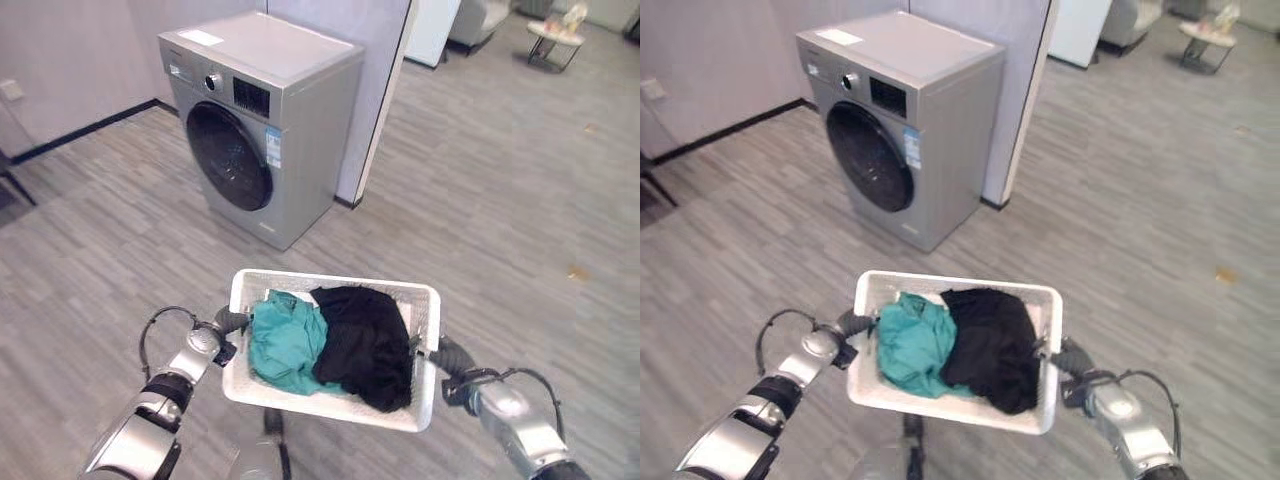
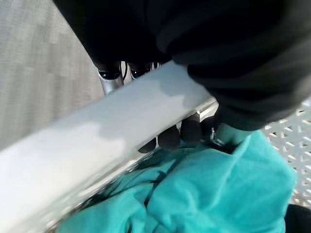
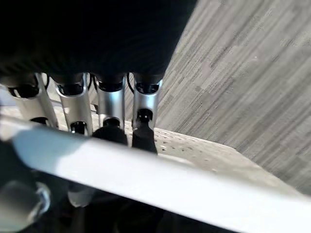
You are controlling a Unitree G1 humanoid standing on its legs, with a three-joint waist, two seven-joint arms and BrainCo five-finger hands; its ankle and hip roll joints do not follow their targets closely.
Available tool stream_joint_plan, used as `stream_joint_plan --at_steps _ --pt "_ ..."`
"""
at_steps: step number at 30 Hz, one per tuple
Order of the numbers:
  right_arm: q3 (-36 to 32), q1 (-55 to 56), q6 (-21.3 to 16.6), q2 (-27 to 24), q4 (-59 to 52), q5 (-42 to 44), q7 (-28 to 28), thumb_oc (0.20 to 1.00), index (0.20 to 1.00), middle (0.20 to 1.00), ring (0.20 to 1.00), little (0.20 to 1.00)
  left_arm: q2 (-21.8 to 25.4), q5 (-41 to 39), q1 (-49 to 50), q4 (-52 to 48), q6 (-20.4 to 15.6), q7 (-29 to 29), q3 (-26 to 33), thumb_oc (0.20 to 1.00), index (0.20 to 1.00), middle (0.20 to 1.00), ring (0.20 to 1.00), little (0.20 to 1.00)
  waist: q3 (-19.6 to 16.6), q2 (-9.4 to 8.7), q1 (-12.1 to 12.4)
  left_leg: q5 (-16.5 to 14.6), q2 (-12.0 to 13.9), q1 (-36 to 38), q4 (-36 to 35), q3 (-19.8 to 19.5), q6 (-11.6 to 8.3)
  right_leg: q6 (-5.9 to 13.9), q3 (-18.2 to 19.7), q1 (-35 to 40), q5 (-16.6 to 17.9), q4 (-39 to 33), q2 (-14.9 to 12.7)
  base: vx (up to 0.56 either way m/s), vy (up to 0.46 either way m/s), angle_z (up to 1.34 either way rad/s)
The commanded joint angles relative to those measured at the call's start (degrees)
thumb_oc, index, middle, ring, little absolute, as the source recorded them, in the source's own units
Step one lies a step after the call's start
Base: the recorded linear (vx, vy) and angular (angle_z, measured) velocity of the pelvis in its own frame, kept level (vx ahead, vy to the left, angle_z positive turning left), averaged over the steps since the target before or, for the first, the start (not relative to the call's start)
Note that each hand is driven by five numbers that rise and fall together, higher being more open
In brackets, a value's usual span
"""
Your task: Grab the laundry basket,head to the washer,open it,put in the laundry and shut it.
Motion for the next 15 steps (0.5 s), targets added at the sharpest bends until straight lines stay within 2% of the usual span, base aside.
stream_joint_plan --at_steps 1,3,4,5,6,7,8,10,11,13,14,15 --pt "-7.7 -6.8 -6.2 -2.5 -4.6 0.2 0.4 0.200 0.200 0.200 0.200 0.200 6.4 1.8 -4.1 -2.6 -0.6 1.9 1.5 0.200 0.200 0.200 0.200 0.200 -0.9 1.44 2.8 -2.6 2.8 -5.1 6.0 1.8 -6.07 4.58 1.0 -0.5 20.7 -7.0 -6.8 0.30 0.256 -0.02" --pt "-7.5 -6.9 -6.0 -1.3 -5.2 0.3 0.1 0.200 0.200 0.200 0.200 0.200 6.9 1.2 -4.2 -4.5 -0.3 2.2 2.3 0.200 0.200 0.200 0.200 0.200 -0.1 2.42 2.9 -4.4 2.3 -2.4 5.1 2.2 -4.66 5.60 -0.8 -4.9 25.6 2.9 -6.9 0.20 0.236 0.02" --pt "-6.9 -7.4 -5.8 -1.0 -5.1 -0.6 0.0 0.200 0.200 0.200 0.200 0.200 6.9 1.2 -4.6 -4.5 -0.1 2.4 2.3 0.200 0.200 0.200 0.200 0.200 1.0 3.03 2.2 -4.7 2.3 0.2 3.8 2.2 -4.12 5.72 -3.2 -8.0 27.2 8.3 -7.6 0.26 0.353 0.05" --pt "-6.6 -8.2 -5.7 -0.6 -4.5 -1.3 -0.4 0.200 0.200 0.200 0.200 0.200 7.0 1.5 -4.8 -5.9 0.1 3.1 2.5 0.200 0.200 0.200 0.200 0.200 2.6 4.66 0.8 -5.7 2.7 4.3 1.6 1.5 -3.13 4.88 -6.4 -13.3 26.3 15.2 -8.1 0.32 0.310 0.01" --pt "-7.1 -8.2 -5.2 -0.8 -4.4 -1.4 -0.2 0.200 0.200 0.200 0.200 0.200 6.7 2.0 -5.4 -5.7 0.6 2.9 2.2 0.200 0.200 0.200 0.200 0.200 3.3 4.89 -0.9 -6.6 2.4 6.3 1.0 0.0 -3.04 4.35 -5.2 -17.7 23.1 14.1 -5.1 0.32 0.222 0.03" --pt "-7.6 -7.5 -5.0 -1.0 -4.9 -1.1 0.1 0.200 0.200 0.200 0.200 0.200 6.6 2.2 -5.6 -6.0 0.8 2.8 2.1 0.200 0.200 0.200 0.200 0.200 3.8 4.99 -1.7 -7.2 1.9 8.2 0.8 -0.8 -2.92 4.24 -6.7 -19.5 21.2 13.6 -5.3 0.30 0.072 0.22" --pt "-8.0 -7.1 -4.9 -0.9 -5.5 -0.5 0.1 0.200 0.200 0.200 0.200 0.200 6.2 2.3 -6.1 -5.8 1.1 2.8 2.0 0.200 0.200 0.200 0.200 0.200 4.2 5.16 -2.5 -7.6 2.0 9.7 0.3 -0.8 -3.45 3.07 -9.7 -21.2 18.9 9.0 -6.7 0.29 0.044 0.54" --pt "-8.3 -7.3 -5.1 -0.8 -5.4 0.1 -0.1 0.200 0.200 0.200 0.200 0.200 5.6 2.6 -6.0 -5.2 1.0 2.9 1.9 0.200 0.200 0.200 0.200 0.200 4.2 4.93 -2.7 -9.1 1.7 11.6 0.1 -1.3 -4.54 2.38 -13.0 -21.9 16.9 -0.9 -9.7 0.32 -0.053 0.85" --pt "-8.4 -7.6 -5.3 -1.1 -4.8 0.3 -0.5 0.200 0.200 0.200 0.200 0.200 5.3 2.9 -6.0 -5.1 0.8 2.9 1.8 0.200 0.200 0.200 0.200 0.200 4.6 4.75 -3.1 -10.2 1.5 12.9 0.3 -2.7 -5.21 2.46 -12.2 -21.9 16.6 -7.6 -9.7 0.37 -0.130 0.52" --pt "-9.0 -7.1 -5.4 -1.6 -4.8 1.2 -1.2 0.200 0.200 0.200 0.200 0.200 4.8 3.7 -6.2 -4.5 0.5 2.9 1.6 0.200 0.200 0.200 0.200 0.200 4.7 4.35 -4.3 -11.4 1.0 14.6 -0.1 -4.9 -5.99 3.23 -7.2 -23.4 19.2 -17.2 -9.6 0.31 -0.111 0.25" --pt "-9.0 -7.0 -5.4 -1.6 -4.9 1.3 -1.2 0.200 0.200 0.200 0.200 0.200 4.8 3.7 -6.2 -4.4 0.5 2.9 1.6 0.200 0.200 0.200 0.200 0.200 4.6 4.54 -4.2 -11.5 1.2 14.8 -0.1 -4.9 -6.01 3.28 -7.2 -23.0 19.5 -17.8 -9.4 0.35 -0.140 0.57" --pt "-9.2 -7.3 -5.6 -1.9 -5.2 1.8 -1.3 0.200 0.200 0.200 0.200 0.200 4.3 3.9 -7.1 -3.4 0.0 3.2 1.7 0.200 0.200 0.200 0.200 0.200 4.8 4.55 -4.6 -12.7 2.0 16.6 -0.4 -5.9 -7.05 5.00 -6.2 -26.2 23.2 -22.4 -12.1 0.37 -0.144 0.67"
